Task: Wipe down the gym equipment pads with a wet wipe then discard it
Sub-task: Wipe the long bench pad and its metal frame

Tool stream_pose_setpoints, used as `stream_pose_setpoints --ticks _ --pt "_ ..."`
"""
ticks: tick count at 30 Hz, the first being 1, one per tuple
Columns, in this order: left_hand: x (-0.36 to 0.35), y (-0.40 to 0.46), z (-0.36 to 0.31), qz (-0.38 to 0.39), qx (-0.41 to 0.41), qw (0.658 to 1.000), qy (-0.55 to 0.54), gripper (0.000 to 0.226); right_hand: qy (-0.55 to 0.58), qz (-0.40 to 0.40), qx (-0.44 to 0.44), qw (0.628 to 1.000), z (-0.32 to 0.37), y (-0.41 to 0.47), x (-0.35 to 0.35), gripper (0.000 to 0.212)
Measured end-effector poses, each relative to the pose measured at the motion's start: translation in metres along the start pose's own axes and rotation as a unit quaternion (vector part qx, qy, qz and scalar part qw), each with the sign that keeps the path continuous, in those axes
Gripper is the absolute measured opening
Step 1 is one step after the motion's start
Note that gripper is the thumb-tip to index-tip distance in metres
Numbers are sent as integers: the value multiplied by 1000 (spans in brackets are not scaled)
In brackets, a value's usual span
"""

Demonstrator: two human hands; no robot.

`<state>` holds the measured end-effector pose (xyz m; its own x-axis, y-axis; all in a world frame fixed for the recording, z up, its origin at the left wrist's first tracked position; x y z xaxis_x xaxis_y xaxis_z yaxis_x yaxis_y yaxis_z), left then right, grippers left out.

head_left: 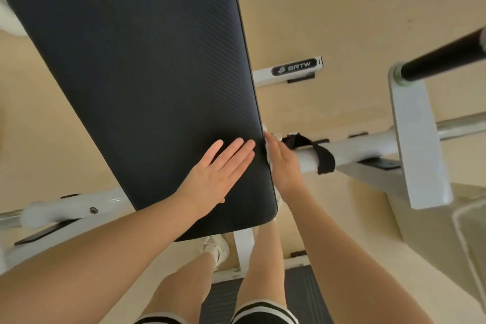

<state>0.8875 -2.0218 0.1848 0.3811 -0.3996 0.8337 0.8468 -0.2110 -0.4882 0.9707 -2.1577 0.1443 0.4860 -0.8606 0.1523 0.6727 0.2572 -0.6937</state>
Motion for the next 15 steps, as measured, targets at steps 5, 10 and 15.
stream_pose_setpoints --ticks 5,10,15 --pt "-35 -21 -22 19 -81 995 48 123 19 -38 -152 987 -111 -55 -5 39" --pt "-49 -32 -31 20 -91 994 62 98 123 -118 -109 979 -79 -45 -16 38" --pt "-56 -32 -48 46 -132 986 87 92 100 -79 -20 992 -74 -47 -17 42"
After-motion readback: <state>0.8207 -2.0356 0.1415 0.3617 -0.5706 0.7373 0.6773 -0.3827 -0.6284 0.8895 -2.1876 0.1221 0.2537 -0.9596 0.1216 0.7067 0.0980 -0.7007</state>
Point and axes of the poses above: each hand's wrist, its own y-axis towards the middle knuckle, its own x-axis out of the back of the hand, z = x × y, the point moved 2 cm from there along y, towards the middle knuckle, and after that the axes turned 2 degrees about -z, right-handed, at the moved point
